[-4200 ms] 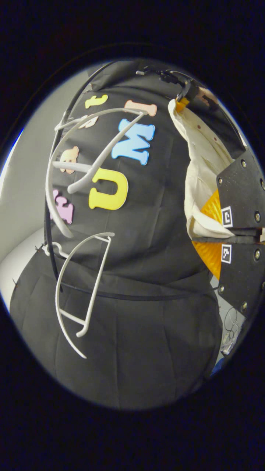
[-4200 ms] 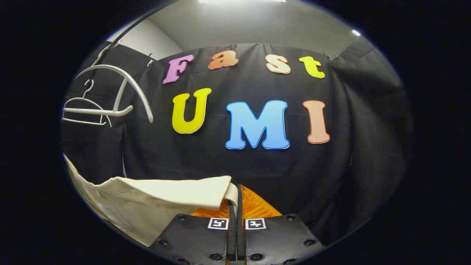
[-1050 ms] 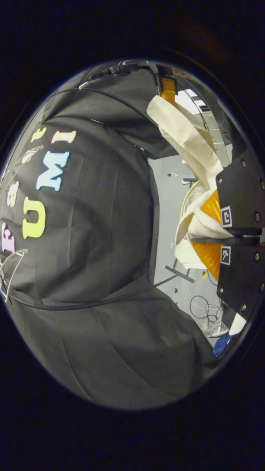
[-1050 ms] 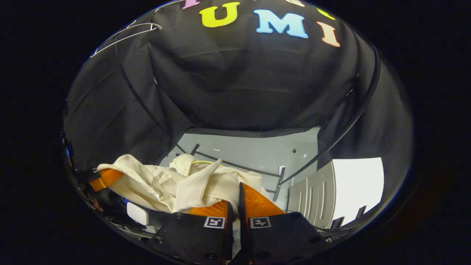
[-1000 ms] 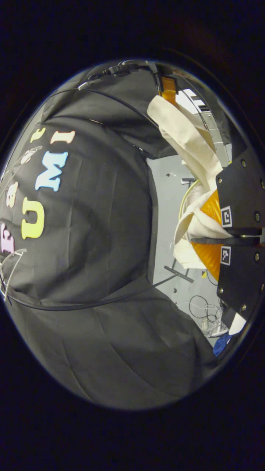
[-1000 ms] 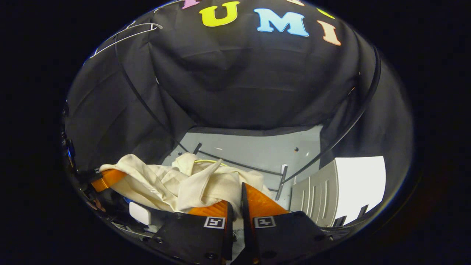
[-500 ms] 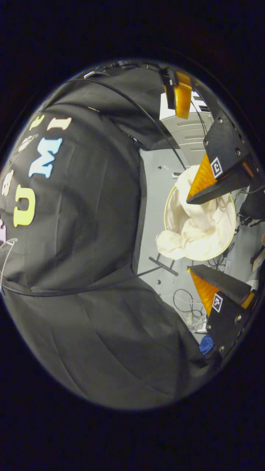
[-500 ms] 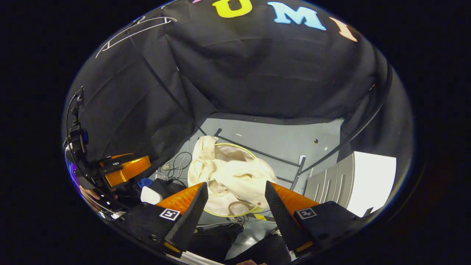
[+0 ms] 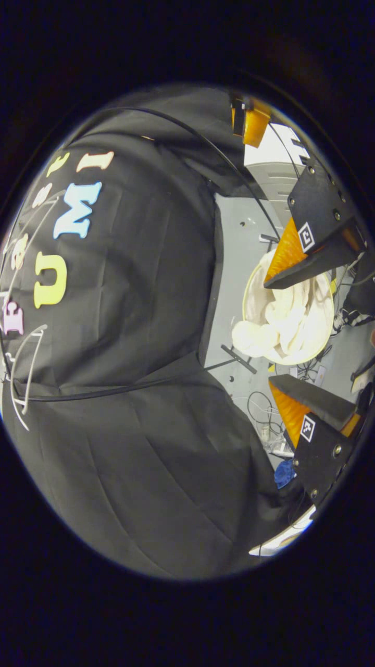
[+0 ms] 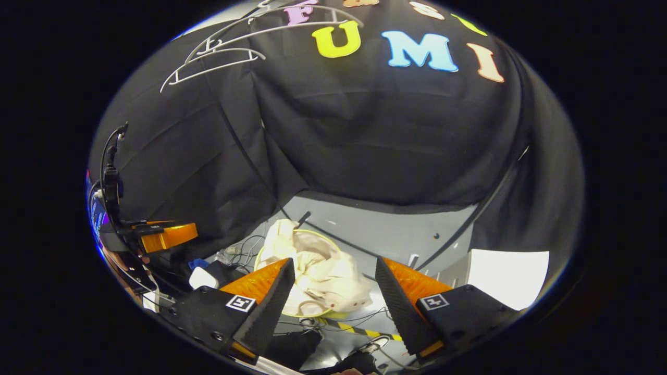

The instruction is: Grasp the clothes on the hanger with both hands and then place them into the laundry hamper below.

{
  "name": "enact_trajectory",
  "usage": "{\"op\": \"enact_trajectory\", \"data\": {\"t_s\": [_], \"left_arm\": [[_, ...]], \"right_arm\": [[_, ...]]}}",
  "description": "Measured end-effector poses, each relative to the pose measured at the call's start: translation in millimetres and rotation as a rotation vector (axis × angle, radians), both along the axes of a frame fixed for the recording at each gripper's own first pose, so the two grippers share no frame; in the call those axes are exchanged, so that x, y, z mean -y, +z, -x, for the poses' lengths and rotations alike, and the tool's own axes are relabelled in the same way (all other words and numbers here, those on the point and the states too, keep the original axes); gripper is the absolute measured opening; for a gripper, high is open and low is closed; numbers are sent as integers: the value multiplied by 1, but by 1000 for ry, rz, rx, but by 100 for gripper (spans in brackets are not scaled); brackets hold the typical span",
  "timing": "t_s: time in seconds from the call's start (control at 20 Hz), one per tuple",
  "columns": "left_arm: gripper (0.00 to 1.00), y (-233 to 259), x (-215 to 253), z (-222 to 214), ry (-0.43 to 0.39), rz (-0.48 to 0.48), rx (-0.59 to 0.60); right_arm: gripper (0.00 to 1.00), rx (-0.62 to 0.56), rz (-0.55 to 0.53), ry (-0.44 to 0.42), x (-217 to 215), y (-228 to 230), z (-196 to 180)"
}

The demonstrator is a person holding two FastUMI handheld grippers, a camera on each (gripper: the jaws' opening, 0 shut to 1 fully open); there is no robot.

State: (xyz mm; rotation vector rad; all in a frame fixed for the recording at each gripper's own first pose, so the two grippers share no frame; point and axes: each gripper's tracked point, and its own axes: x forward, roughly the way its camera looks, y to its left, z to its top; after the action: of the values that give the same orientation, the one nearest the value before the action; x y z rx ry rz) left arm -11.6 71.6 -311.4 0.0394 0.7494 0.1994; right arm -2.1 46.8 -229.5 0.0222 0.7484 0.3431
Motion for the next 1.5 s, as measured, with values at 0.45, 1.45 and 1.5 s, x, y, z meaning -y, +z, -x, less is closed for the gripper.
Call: {"op": "enact_trajectory", "data": {"t_s": [0.45,1.45,1.5], "left_arm": [[96,78,98,6,8,-83,154],[96,341,136,-22,-187,-155,755],[95,350,131,-28,-187,-133,786]], "right_arm": [[98,145,-30,-83,125,28,16],[92,687,99,-460,182,204,14],[92,707,104,-466,176,213,16]]}}
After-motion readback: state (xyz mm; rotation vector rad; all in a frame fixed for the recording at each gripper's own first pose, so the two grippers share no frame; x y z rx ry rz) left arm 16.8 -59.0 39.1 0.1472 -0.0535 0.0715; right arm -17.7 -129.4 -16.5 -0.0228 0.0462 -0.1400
